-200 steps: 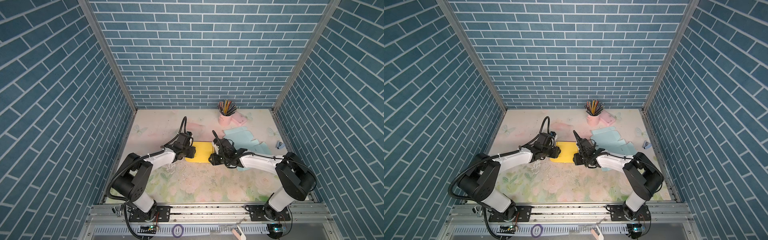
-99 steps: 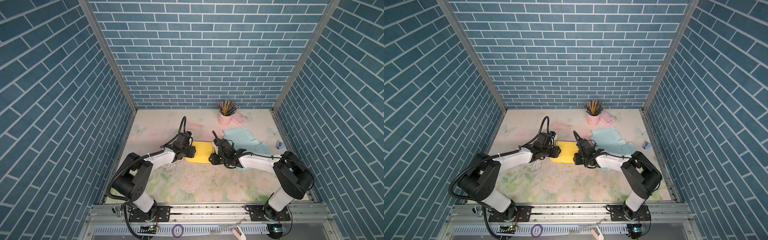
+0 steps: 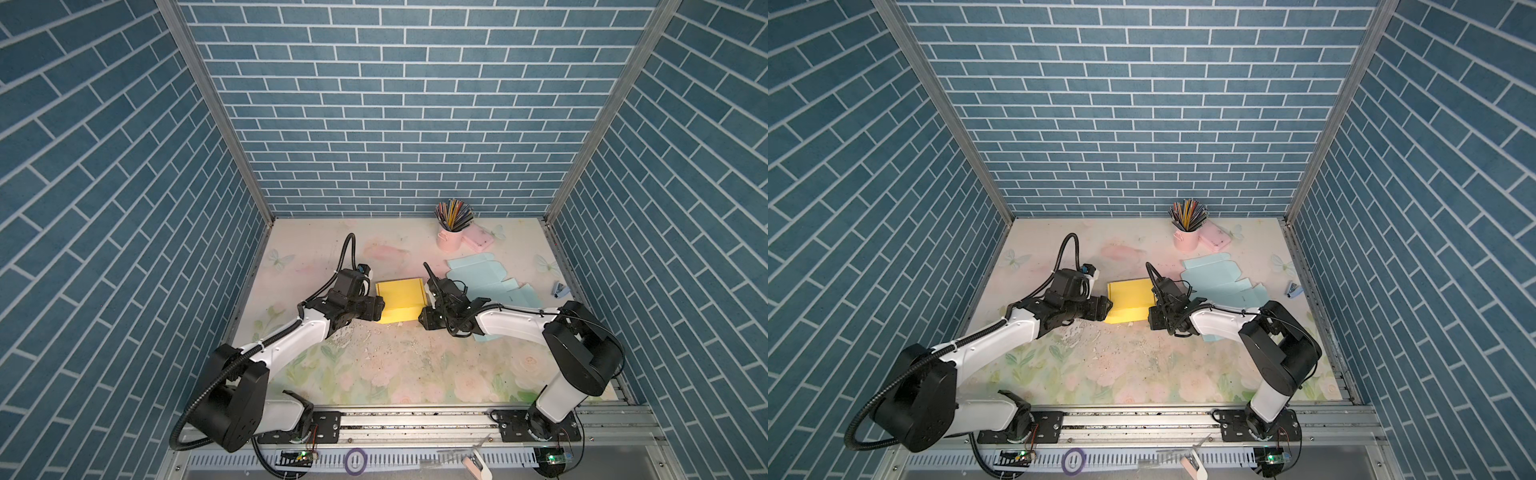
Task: Fold the paper box
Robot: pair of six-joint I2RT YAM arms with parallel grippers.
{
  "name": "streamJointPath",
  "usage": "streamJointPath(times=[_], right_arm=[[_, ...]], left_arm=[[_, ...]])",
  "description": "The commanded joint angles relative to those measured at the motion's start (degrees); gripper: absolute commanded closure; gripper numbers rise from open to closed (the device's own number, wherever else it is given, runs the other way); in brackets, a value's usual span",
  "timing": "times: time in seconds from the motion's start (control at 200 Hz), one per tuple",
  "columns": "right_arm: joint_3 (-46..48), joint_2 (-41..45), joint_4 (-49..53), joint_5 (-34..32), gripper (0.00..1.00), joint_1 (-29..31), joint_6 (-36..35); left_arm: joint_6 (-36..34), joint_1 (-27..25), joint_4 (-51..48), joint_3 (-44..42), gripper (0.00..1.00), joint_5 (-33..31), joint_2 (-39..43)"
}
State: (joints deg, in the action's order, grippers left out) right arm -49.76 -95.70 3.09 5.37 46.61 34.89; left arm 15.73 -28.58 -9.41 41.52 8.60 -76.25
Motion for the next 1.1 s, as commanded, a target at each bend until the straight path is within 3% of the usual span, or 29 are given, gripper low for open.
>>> streamJointPath(times=[0.0,0.19,0.625,0.895,0.995,1.095], right_arm=[[-1.1,-0.7,1.2,-0.7,0.63,0.2,0.2],[-1.8,-1.0,1.6,-0.7,0.64,0.2,0.0],[-3.8,0.9,4.7,-1.4,0.64,1.2,-3.2],[1.0,13.4,13.2,-5.9,0.60,2.8,-3.7],[-1.2,17.5,17.9,-8.6,0.56,2.1,-5.7],[-4.9,16.2,18.8,-7.8,0.54,-1.5,-9.1]], left_arm=[[1.2,-3.1,-1.4,-2.0,0.23,-0.4,-0.3],[2.8,-4.0,1.2,-3.1,0.35,0.2,-0.5],[4.9,-5.6,4.2,-3.0,0.46,-2.4,-5.2],[3.6,-5.6,2.9,-1.7,0.48,-3.3,-6.5],[3.5,-5.6,2.7,-1.8,0.48,-3.3,-6.8],[3.5,-5.6,3.0,-1.8,0.48,-2.9,-6.8]])
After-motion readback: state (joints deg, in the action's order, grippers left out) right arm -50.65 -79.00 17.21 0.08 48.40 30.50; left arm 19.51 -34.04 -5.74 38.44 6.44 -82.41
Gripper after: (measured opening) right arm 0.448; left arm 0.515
